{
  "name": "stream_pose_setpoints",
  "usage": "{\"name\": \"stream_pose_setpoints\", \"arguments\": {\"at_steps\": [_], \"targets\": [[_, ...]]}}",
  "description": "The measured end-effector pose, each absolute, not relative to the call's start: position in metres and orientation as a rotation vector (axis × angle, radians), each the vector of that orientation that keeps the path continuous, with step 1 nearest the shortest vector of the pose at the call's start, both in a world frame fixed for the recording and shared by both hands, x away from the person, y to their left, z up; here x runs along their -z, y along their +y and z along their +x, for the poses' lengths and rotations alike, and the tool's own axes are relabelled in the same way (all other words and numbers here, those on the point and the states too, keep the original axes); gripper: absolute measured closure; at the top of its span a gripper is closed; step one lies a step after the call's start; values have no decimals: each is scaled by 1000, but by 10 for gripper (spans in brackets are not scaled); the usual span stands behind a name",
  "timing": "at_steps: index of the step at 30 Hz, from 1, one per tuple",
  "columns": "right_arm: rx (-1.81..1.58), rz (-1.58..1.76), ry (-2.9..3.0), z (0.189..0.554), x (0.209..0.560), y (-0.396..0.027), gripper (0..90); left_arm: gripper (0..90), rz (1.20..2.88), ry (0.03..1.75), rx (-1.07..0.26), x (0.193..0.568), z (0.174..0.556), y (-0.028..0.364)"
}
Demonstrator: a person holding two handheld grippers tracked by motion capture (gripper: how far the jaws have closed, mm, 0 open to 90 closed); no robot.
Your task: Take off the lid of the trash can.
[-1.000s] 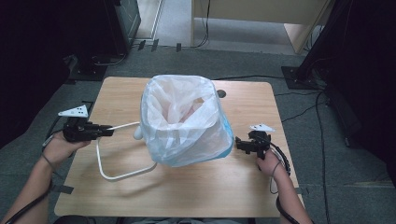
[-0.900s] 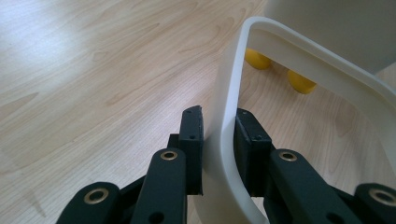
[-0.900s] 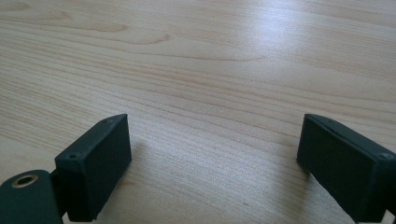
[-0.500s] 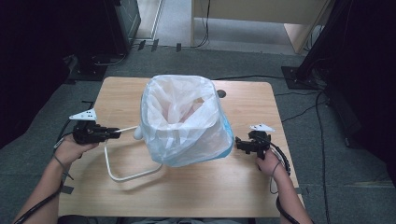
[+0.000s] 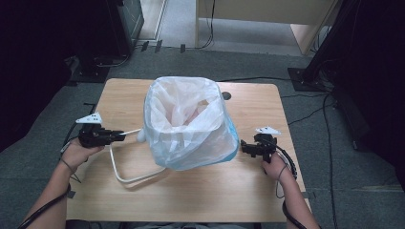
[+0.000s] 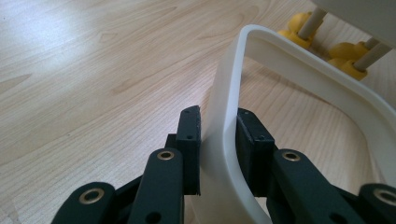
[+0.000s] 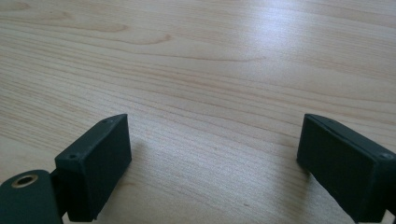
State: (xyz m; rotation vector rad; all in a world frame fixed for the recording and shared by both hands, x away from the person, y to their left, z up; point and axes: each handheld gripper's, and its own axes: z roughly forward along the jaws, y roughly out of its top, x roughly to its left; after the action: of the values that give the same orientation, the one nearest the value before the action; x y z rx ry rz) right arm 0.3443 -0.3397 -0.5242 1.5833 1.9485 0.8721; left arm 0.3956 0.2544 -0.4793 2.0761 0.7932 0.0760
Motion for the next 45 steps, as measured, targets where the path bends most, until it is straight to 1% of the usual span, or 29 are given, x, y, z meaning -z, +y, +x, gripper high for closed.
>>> {"name": "stream_pose_setpoints", "arguments": {"at_steps": [3, 6, 10, 16, 21, 29, 36, 43, 45], "targets": [[-872, 1583, 1949, 344, 524, -340, 97, 716, 2067, 804, -77, 484, 397, 253], [-872, 1583, 1949, 344, 524, -340, 97, 651, 2049, 822, -62, 486, 398, 250], [-872, 1583, 1949, 344, 524, -340, 97, 624, 2057, 820, -66, 487, 397, 246], [-871, 1584, 1948, 345, 524, -339, 97, 537, 2024, 849, -72, 483, 397, 242], [-870, 1592, 1941, 345, 524, -338, 97, 464, 2037, 830, -76, 479, 396, 231], [-853, 1621, 1903, 347, 524, -335, 96, 380, 2028, 838, -65, 467, 397, 214], [-830, 1660, 1867, 350, 524, -330, 71, 369, 2043, 809, -59, 458, 396, 200], [-856, 1607, 1933, 350, 524, -335, 72, 364, 1985, 813, -80, 449, 395, 192], [-868, 1588, 1949, 350, 524, -337, 81, 363, 2002, 809, -90, 449, 392, 189]]}}
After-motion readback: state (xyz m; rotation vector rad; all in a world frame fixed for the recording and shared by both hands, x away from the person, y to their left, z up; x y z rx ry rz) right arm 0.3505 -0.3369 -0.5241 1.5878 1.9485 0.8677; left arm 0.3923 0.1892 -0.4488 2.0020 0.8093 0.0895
